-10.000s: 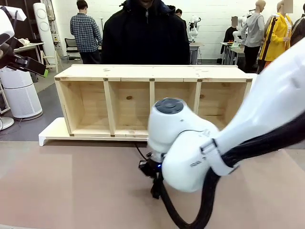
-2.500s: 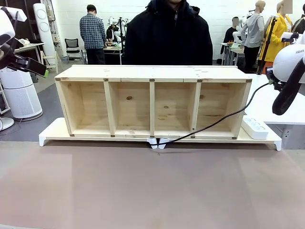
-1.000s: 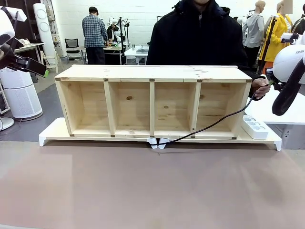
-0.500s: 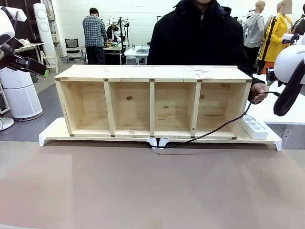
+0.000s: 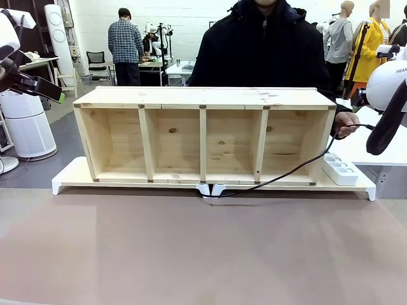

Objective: Perform cable management.
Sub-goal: Release the Power Cable when the human grasps it.

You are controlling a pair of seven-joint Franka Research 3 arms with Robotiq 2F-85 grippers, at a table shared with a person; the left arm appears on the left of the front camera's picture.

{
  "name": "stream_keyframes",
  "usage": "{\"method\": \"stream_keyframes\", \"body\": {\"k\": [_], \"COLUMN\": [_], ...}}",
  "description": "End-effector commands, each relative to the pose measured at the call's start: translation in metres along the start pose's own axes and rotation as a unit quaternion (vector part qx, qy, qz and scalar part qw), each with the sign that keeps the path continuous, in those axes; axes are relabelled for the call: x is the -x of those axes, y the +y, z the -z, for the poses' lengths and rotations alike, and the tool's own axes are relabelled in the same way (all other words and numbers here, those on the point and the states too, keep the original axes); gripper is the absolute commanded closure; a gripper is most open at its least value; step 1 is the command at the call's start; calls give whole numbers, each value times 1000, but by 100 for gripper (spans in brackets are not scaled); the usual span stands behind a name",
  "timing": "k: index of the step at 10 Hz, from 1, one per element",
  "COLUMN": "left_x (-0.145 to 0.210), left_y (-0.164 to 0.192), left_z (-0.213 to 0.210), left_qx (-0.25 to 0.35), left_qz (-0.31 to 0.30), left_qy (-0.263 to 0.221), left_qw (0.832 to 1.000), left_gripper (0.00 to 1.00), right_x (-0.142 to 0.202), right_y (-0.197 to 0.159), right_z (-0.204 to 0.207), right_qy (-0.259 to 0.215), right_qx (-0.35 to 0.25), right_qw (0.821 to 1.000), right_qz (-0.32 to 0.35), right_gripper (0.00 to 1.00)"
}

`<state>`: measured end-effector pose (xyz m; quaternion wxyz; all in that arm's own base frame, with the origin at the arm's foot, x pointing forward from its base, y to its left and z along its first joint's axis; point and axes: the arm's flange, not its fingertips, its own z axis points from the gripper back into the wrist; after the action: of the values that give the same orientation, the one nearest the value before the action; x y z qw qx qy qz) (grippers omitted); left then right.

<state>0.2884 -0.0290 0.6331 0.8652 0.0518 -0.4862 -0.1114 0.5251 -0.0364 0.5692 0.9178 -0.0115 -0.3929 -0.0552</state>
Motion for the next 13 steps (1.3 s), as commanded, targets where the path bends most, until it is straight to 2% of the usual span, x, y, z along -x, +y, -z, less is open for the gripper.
{"method": "stream_keyframes", "body": {"k": [1, 13], "left_x": [-1, -1], "left_y": [0, 0], "left_z": [2, 2], "left_qx": [-2, -2], "left_qz": [1, 1], "left_qy": [-5, -5], "left_qw": [1000, 1000], "left_gripper": [0, 0], "right_x": [1, 1], "right_y": [0, 0], "right_z": [1, 1], "right_qy": [3, 3], "right_qx": [0, 0], "right_qw": [1000, 1000], "right_qz": [0, 0], "right_gripper": [0, 0]}}
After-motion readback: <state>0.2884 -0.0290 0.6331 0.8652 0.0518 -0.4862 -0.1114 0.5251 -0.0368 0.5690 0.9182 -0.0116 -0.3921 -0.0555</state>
